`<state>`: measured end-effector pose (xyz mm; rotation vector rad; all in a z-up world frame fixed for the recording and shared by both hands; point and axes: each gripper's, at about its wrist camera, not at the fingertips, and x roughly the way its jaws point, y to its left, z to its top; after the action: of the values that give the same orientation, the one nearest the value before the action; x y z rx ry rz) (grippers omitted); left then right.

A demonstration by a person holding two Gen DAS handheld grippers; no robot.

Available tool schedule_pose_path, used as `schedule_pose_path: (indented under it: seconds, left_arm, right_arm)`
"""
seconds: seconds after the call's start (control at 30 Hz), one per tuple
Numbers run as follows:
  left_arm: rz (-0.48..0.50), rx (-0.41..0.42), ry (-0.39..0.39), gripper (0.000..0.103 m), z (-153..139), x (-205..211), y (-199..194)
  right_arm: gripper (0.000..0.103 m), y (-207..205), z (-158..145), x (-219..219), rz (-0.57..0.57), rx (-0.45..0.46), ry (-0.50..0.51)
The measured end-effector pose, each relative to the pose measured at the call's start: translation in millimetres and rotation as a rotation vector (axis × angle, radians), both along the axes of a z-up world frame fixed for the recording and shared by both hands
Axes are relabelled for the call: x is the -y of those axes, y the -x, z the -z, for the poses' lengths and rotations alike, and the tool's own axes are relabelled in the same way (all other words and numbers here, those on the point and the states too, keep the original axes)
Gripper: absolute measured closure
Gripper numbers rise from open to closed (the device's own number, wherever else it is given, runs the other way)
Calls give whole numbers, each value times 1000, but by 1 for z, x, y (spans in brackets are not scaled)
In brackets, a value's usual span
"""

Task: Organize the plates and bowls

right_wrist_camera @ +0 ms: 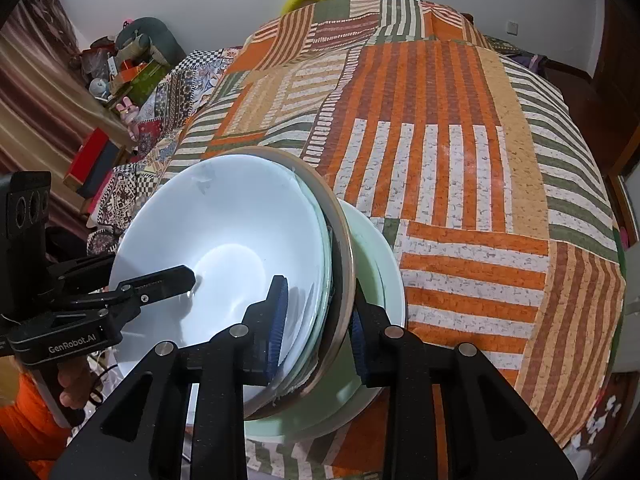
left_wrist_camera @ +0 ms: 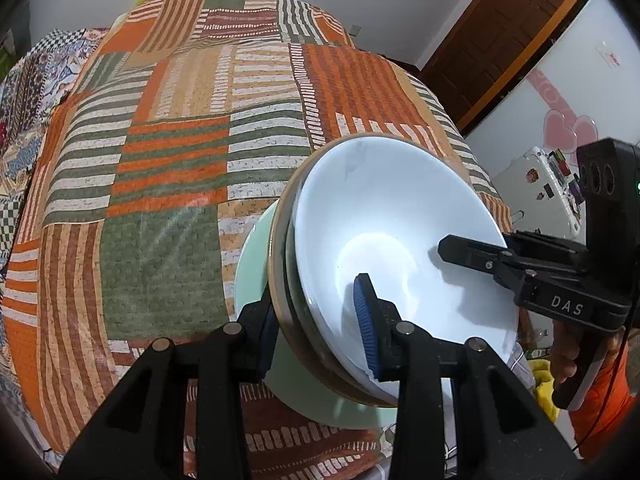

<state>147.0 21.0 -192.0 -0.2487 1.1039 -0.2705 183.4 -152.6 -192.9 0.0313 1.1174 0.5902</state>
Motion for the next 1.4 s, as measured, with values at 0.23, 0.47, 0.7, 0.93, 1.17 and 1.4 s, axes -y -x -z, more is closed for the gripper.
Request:
schedule_pose_path:
  seconds: [0.23,0.47,0.7,0.93,1.17,1.4]
  left_arm:
    - [-29,19,2,63,-4,-3,-4]
    - [-42,40,-9,62,-9,-4,1]
    - [-77,102,-58,62,-29,-14,16]
    - [-122,235,-71,62,-72,-23,46]
    - [-150,418,-89,62,-129,-19,78]
    - [-171,542,-124,62,-164,-7,108]
  right_arm:
    - [68,0,-6,4,14,44,0]
    - [68,5,-16,15,20,74,11]
    - [68,9,-25,13,28,107,4]
    - [68,26,-60,13,31,239,-12]
    - [65,53,-102,19,38,379,-65]
    - [59,85,-133,26,50,495,-125]
